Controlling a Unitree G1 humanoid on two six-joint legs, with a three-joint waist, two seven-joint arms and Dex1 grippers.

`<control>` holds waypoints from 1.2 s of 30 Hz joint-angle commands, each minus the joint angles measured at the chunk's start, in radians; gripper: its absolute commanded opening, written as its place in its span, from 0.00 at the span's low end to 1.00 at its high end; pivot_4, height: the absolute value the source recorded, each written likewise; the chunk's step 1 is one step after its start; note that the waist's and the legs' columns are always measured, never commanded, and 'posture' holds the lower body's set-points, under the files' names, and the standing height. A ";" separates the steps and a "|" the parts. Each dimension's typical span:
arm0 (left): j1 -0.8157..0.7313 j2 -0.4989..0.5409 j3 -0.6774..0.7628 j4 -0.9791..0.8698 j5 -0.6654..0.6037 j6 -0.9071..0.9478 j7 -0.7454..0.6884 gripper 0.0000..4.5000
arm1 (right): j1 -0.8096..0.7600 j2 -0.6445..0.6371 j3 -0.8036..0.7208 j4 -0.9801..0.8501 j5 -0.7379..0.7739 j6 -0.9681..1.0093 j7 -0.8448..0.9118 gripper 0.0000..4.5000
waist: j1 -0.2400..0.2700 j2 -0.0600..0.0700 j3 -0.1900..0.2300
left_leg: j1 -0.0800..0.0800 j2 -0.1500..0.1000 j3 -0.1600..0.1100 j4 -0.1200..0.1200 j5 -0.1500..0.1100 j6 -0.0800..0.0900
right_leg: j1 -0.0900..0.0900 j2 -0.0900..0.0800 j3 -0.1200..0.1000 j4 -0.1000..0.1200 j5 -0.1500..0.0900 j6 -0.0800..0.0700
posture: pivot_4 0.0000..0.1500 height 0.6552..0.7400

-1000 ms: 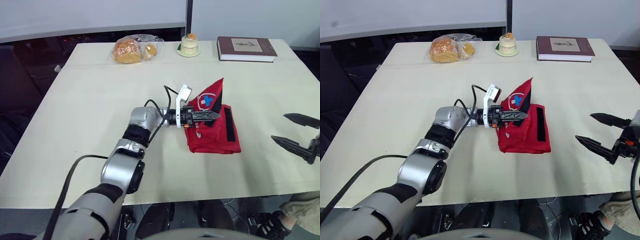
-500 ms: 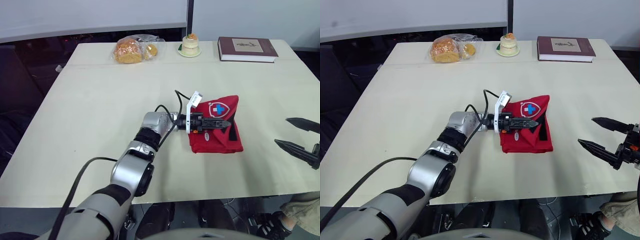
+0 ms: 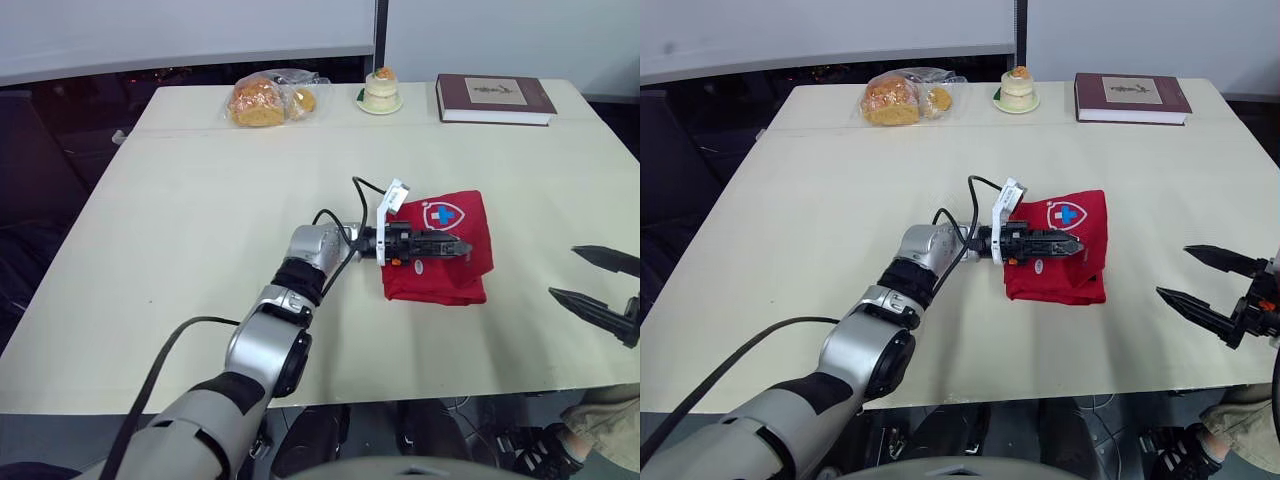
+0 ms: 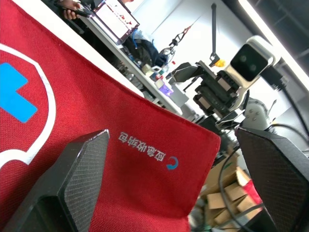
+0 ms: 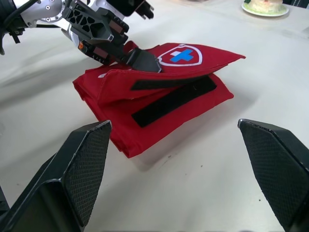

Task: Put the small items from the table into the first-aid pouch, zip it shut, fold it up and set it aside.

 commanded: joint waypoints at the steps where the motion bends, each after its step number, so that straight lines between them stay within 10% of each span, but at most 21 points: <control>1: 0.016 -0.030 0.019 -0.085 -0.007 -0.086 0.016 0.99 | 0.003 0.009 -0.047 -0.039 0.012 -0.021 -0.015 1.00 | 0.001 0.000 0.000 | 0.000 0.000 0.000 0.000 0.000 0.000 | 0.000 0.000 0.000 0.000 0.000 0.000 | 1.00 0.87; 9: 0.011 -0.060 0.003 -0.106 0.058 -0.241 0.099 0.88 | 0.019 0.025 -0.044 -0.059 0.013 -0.024 -0.030 1.00 | 0.001 0.000 0.000 | 0.000 0.000 0.000 0.000 0.000 0.000 | 0.000 -0.001 0.000 0.000 0.000 0.000 | 1.00 0.87; 18: 0.006 -0.086 -0.105 -0.057 0.230 -0.513 0.147 0.01 | 0.030 0.038 -0.039 -0.064 0.009 -0.036 -0.038 1.00 | 0.002 0.000 0.000 | 0.000 0.000 0.000 0.000 0.000 0.000 | 0.000 0.000 0.000 0.000 0.000 0.000 | 1.00 0.87; 36: 0.033 -0.066 -0.371 0.172 0.544 -0.801 0.085 0.01 | 0.049 0.050 -0.034 -0.078 0.001 -0.056 -0.043 1.00 | 0.013 0.000 -0.001 | 0.011 0.000 0.001 -0.001 -0.005 0.008 | 0.013 0.001 -0.002 -0.004 -0.001 0.001 | 1.00 0.87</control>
